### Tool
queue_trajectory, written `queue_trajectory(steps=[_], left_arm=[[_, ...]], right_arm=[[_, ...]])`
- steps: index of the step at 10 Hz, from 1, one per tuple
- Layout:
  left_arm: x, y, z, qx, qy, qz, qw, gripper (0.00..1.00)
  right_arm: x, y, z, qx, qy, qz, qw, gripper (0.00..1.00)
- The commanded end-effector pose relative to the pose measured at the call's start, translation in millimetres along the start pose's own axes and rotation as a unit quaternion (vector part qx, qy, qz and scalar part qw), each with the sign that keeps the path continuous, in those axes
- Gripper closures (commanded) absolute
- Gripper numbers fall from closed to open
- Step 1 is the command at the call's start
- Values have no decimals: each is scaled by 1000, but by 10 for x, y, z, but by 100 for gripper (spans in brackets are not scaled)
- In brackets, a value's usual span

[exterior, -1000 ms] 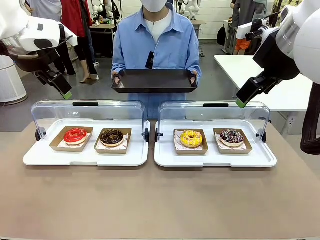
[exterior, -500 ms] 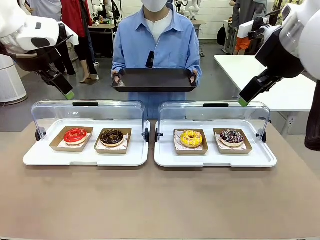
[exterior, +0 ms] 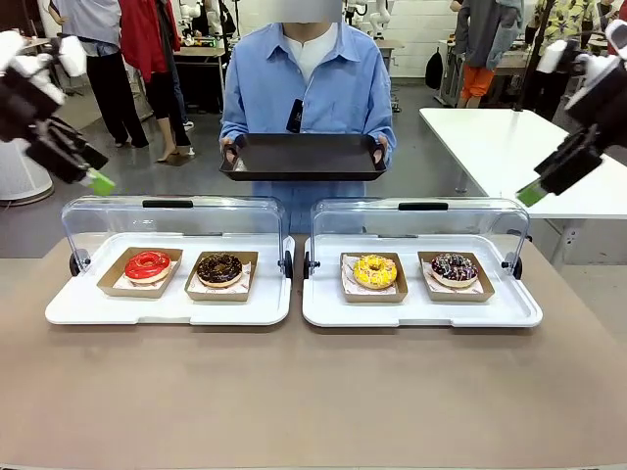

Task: Provide the desired donut to the person.
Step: Pick up and lift the Paper togo box containing the Donut pointed at by the person.

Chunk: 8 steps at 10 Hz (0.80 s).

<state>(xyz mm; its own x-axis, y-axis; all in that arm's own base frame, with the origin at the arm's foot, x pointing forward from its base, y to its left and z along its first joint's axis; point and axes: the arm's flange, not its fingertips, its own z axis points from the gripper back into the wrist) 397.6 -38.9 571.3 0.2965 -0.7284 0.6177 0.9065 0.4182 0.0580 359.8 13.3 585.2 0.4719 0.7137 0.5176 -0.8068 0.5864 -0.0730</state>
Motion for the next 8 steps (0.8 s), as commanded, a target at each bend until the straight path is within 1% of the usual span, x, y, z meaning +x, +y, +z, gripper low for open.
queue_trajectory(steps=[1,2,3,4,5,6,8], left_arm=[[-311,209,194,-28,-21,-23,999,0],[-492,284,266,-29,-42,-32,998,0],[-670,297,330,-22,-64,-30,997,0],[-805,347,370,-18,-84,-26,996,0],[-941,405,402,-17,-104,-18,994,0],[-1082,406,429,-14,-117,-12,993,0],[-1261,441,499,-7,-141,-10,990,0]], right_arm=[[-94,-426,89,42,9,2,999,0],[-247,-605,99,55,10,11,998,0],[-413,-775,114,73,-6,20,997,0],[-578,-909,110,83,-35,35,995,0],[-752,-1048,98,101,-69,40,992,0],[-879,-1149,85,113,-93,36,989,0],[-1065,-1241,72,131,-156,52,978,0]])
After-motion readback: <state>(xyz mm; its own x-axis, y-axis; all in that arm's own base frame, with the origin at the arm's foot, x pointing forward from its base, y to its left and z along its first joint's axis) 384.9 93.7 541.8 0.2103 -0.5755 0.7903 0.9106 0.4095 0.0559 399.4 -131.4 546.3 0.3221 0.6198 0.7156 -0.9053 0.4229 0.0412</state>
